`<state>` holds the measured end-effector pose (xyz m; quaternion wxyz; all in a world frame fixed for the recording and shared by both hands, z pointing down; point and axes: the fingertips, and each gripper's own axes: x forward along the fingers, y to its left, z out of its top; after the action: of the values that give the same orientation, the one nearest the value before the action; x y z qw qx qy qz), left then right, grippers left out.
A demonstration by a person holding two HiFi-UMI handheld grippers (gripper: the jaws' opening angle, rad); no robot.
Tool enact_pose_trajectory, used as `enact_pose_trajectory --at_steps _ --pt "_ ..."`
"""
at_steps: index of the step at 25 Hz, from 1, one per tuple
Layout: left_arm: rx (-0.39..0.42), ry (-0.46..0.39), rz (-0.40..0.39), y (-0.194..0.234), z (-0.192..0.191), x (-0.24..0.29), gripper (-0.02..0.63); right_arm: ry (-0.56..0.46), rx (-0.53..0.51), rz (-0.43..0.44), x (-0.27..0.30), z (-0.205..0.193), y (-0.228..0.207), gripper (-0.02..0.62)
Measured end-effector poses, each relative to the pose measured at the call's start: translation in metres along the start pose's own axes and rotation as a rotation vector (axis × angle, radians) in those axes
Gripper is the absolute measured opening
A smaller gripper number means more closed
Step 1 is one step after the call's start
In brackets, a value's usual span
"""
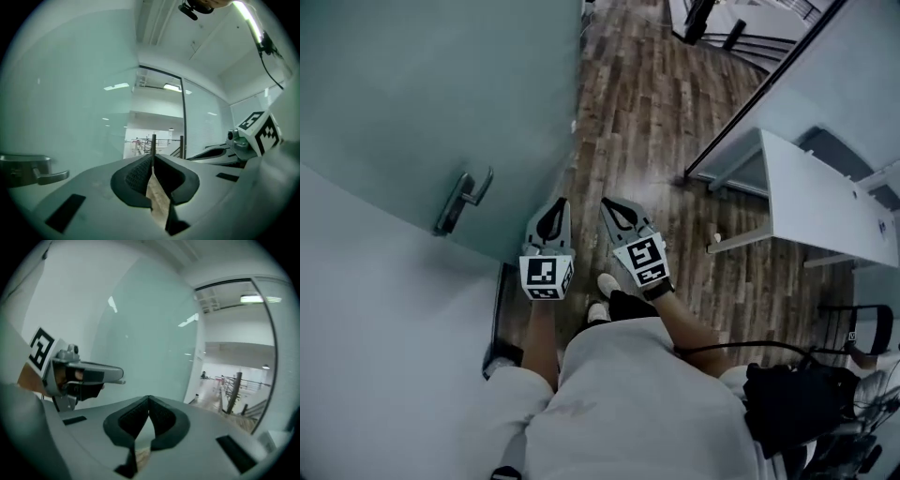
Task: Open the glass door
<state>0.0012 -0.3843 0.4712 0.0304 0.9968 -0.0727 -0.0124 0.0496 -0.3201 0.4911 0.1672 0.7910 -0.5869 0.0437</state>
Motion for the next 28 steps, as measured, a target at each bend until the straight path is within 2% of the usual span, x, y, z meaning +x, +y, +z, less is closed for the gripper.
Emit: enact_pose_trajectory --at_steps 3,5,9,23,28 --pt "0.057 -0.023 -0.118 -0.059 0.021 0.024 0.018 -0.054 0.154 -0.163 -0.041 0.006 -0.049 0.003" --pt "0.072 -0.037 -0.17 -0.087 0.034 0.034 0.018 -0.1 0.225 -0.231 -0.065 0.014 -0.07 0.003" --pt "0.084 -0.048 -0.229 -0.132 0.042 0.052 0.018 -0.158 0.218 -0.318 -0.11 0.023 -0.102 0.003" --pt "0.076 -0.037 -0.323 -0.301 0.035 0.106 0.018 -0.186 0.275 -0.456 -0.246 -0.031 -0.216 0.003" --pt "0.094 -0.038 -0.35 -0.338 0.031 0.109 0.018 -0.21 0.278 -0.478 -0.276 -0.039 -0.236 0.003"
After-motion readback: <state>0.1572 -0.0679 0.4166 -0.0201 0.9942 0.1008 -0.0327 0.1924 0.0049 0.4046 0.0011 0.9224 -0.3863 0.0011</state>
